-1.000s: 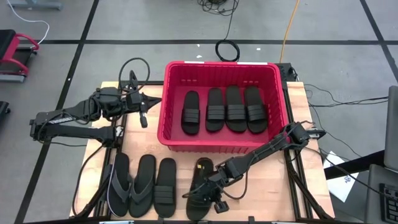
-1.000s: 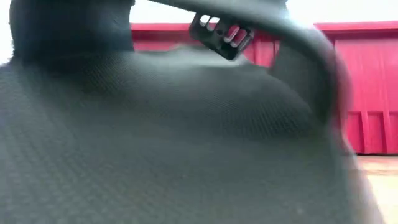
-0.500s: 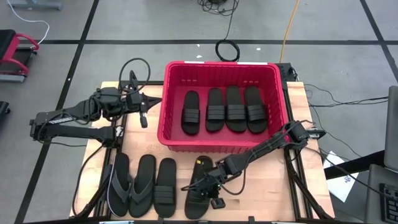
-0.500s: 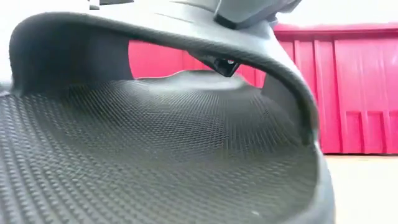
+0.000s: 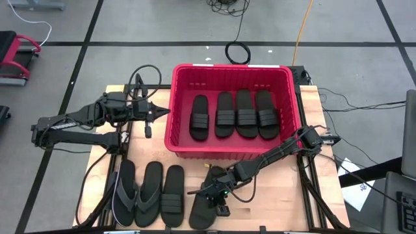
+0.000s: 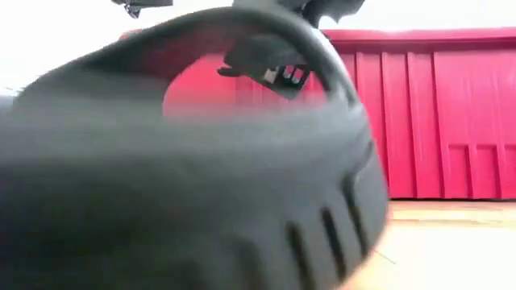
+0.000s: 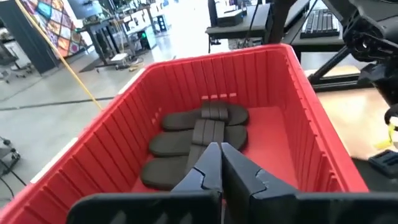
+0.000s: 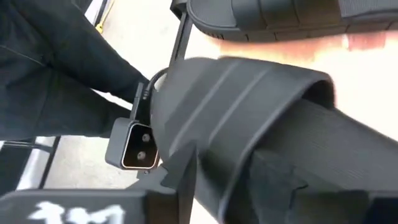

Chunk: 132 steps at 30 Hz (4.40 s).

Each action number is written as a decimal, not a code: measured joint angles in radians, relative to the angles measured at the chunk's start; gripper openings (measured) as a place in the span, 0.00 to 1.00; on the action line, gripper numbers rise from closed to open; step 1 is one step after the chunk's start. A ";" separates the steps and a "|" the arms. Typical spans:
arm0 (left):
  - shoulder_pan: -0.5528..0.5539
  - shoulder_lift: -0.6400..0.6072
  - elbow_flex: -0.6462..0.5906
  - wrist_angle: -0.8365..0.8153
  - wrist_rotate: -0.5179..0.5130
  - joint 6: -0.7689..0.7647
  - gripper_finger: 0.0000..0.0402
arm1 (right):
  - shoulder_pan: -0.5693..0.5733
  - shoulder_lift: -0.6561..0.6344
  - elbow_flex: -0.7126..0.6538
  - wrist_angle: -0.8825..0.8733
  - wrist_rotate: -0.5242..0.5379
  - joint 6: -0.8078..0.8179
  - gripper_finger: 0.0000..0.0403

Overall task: Pick and place slides into bin
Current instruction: Put the black slipper into the red bin, then adjust the red bin

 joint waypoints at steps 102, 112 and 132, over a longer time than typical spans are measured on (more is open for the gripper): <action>-0.014 0.190 0.000 -0.231 0.060 -0.388 0.02 | -1.016 -1.005 -0.529 -0.861 0.542 0.167 0.00; -0.014 0.156 0.000 -0.211 0.066 -0.387 0.03 | -1.059 -1.016 -0.441 -0.937 0.630 0.034 0.00; -0.014 0.114 0.000 -0.214 0.059 -0.386 0.03 | -0.487 -1.104 -0.093 -0.951 0.102 -0.215 0.00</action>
